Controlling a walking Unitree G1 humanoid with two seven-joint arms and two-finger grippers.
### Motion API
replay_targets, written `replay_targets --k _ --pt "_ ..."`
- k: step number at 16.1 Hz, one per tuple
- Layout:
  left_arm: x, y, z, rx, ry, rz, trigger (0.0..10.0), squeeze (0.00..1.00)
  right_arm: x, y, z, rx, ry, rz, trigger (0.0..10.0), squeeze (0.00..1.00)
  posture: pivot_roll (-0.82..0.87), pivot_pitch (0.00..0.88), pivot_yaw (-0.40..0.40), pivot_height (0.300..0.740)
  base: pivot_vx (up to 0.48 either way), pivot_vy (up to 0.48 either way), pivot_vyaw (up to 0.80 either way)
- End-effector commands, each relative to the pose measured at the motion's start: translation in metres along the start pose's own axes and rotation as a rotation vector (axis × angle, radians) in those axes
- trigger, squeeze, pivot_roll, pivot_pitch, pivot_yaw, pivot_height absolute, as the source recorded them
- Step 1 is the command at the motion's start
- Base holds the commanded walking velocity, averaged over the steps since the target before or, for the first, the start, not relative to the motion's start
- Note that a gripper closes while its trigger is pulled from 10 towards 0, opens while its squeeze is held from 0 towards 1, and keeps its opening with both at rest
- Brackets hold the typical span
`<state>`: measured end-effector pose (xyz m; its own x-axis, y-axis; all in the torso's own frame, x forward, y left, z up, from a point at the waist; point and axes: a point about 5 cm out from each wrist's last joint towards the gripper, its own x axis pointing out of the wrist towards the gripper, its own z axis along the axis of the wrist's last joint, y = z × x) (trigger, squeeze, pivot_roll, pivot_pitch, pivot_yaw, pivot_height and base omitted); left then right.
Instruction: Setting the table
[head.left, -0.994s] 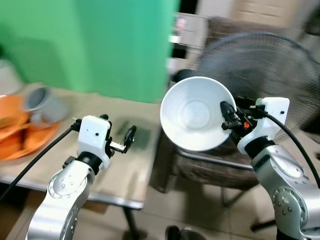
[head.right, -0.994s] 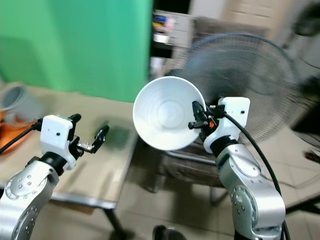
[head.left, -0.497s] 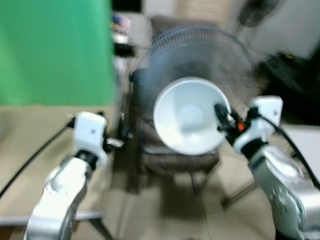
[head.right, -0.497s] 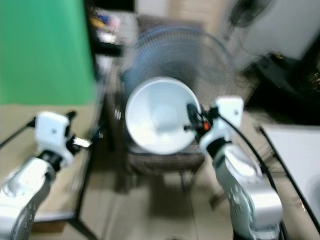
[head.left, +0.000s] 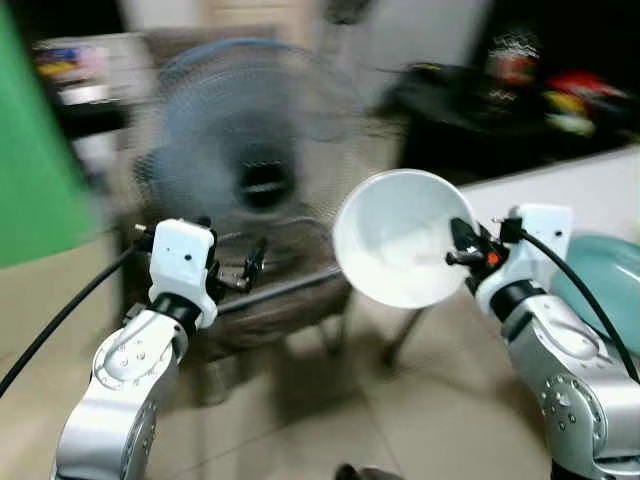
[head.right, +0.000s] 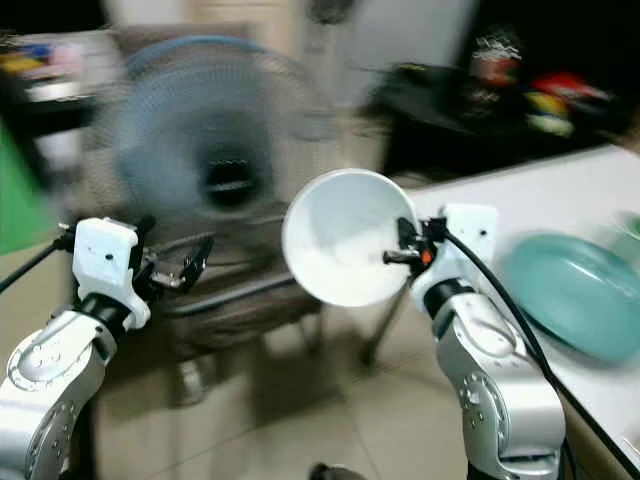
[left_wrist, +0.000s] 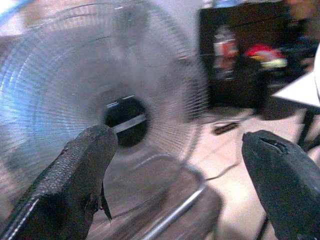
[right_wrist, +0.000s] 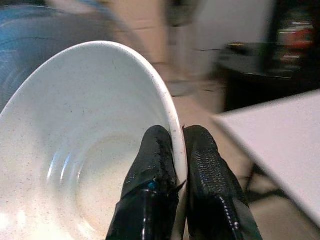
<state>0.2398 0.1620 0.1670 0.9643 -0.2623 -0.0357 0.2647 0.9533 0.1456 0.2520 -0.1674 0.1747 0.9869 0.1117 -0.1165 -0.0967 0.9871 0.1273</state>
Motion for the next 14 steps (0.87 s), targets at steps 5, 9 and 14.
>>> replay_targets --k 5,9,14 --pt "0.006 0.008 0.003 0.019 -0.014 0.015 10.0 0.00 0.000 -0.002 0.021 0.025 -0.120 -0.049 10.0 0.00 0.14 0.000 -0.026 0.740 0.000 0.000 -0.80" --pt "0.011 0.013 0.003 0.044 -0.003 0.031 10.0 0.00 -0.001 0.000 0.019 0.036 -0.121 -0.063 10.0 0.00 0.14 0.000 -0.015 0.740 0.000 0.300 -0.80" --pt "0.018 0.018 0.002 0.034 0.013 0.028 10.0 0.00 -0.003 0.001 0.018 0.052 -0.129 -0.087 10.0 0.00 0.12 0.000 0.012 0.740 0.000 0.104 -0.80"
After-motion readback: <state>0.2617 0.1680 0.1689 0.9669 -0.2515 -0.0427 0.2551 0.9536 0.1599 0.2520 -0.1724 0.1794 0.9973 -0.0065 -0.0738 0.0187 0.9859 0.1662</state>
